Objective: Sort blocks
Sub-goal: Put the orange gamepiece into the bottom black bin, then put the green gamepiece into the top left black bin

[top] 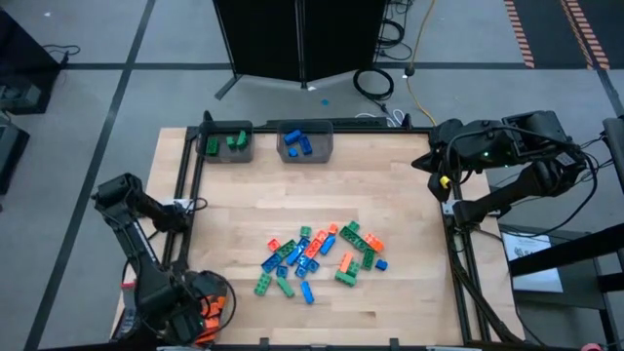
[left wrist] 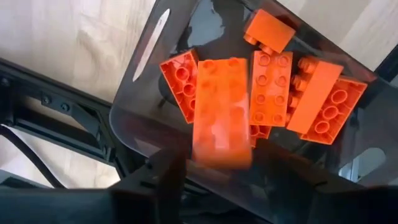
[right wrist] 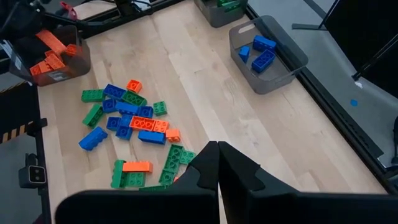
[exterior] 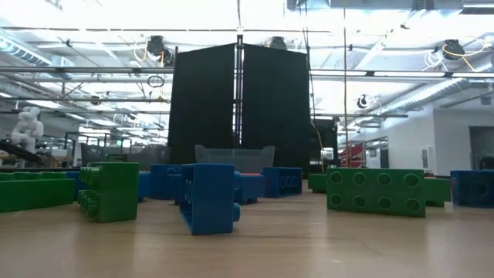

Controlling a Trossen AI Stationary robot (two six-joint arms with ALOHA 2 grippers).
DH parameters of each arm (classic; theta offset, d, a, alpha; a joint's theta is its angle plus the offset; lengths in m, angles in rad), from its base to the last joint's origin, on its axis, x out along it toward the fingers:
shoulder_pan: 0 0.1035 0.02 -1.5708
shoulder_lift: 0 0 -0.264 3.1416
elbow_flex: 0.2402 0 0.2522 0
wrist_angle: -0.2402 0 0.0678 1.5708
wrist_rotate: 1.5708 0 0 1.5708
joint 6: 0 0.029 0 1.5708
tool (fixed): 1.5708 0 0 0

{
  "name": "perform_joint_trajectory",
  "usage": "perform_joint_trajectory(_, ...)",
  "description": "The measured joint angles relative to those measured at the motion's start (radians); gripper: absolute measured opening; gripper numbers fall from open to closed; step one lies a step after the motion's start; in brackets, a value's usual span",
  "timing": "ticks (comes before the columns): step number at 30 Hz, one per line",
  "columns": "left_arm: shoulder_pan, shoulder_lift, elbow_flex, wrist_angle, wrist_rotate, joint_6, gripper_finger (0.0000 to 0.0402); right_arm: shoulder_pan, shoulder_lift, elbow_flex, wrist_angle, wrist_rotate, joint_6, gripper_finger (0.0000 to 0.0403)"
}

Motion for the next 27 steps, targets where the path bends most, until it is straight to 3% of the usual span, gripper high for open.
perform_joint_trajectory(5,0.000,-0.004,0.000,0.016,0.027,-0.004,0.0237,0.000,0.000,0.000,0.000,0.000,0.000,0.0000)
perform_joint_trajectory(9,0.022,-0.005,0.000,0.004,0.006,-0.052,0.0249,0.000,0.000,0.000,0.000,0.000,-0.001,0.0000)
perform_joint_trajectory(14,0.113,-0.017,0.000,0.005,-0.195,-0.017,0.0240,0.000,0.000,0.000,0.000,0.000,-0.004,0.0000)
perform_joint_trajectory(20,0.294,-0.023,0.000,-0.020,-0.555,0.159,0.0225,0.000,0.000,0.000,-0.001,0.000,-0.008,0.0000)
perform_joint_trajectory(27,0.573,-0.018,0.000,0.071,-0.721,0.293,0.0224,0.000,0.000,0.000,-0.015,-0.004,-0.011,0.0000)
